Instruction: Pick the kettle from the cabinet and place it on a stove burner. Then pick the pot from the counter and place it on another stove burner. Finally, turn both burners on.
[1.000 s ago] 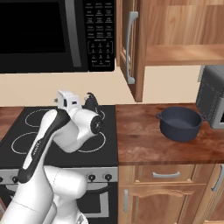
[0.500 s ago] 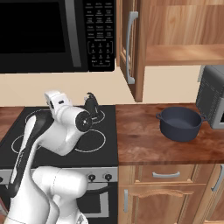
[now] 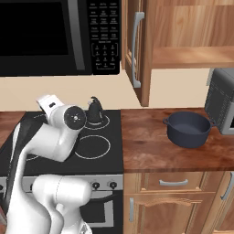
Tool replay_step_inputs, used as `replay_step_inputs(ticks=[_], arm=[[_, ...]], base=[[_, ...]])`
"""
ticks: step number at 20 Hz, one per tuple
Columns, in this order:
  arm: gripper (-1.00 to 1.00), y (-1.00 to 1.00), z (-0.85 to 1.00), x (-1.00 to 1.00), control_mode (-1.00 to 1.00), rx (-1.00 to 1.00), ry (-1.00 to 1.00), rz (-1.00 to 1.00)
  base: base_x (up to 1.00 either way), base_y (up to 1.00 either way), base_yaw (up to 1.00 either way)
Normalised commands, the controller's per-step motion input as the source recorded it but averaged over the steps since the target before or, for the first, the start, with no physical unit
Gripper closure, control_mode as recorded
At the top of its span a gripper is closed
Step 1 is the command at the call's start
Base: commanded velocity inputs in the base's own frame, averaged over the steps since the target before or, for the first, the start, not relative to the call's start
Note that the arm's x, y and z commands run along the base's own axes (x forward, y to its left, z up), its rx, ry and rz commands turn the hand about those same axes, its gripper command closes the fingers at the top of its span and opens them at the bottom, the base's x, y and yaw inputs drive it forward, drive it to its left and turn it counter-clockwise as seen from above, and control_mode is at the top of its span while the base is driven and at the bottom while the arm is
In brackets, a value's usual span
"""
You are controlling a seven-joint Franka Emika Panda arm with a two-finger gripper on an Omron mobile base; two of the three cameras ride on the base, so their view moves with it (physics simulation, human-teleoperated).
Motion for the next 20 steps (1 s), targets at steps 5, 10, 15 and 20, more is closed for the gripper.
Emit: replay_step_inputs(ticks=[5, 10, 15, 20], arm=[[-1.0, -0.09, 0.0, -0.41, -1.0, -0.2, -0.08, 0.0], [-1.0, -0.09, -0.09, -0.4, -1.0, -0.17, -0.03, 0.0], [-1.0, -0.05, -0.31, -0.17, -1.0, -0.13, -0.01, 0.0], [-1.0, -0.13, -0.44, -0.17, -1.0, -0.08, -0.11, 0.0]], base=[[0.0, 0.0, 0.0], [0.0, 0.0, 0.0], [0.0, 0.0, 0.0], [0.0, 0.0, 0.0]])
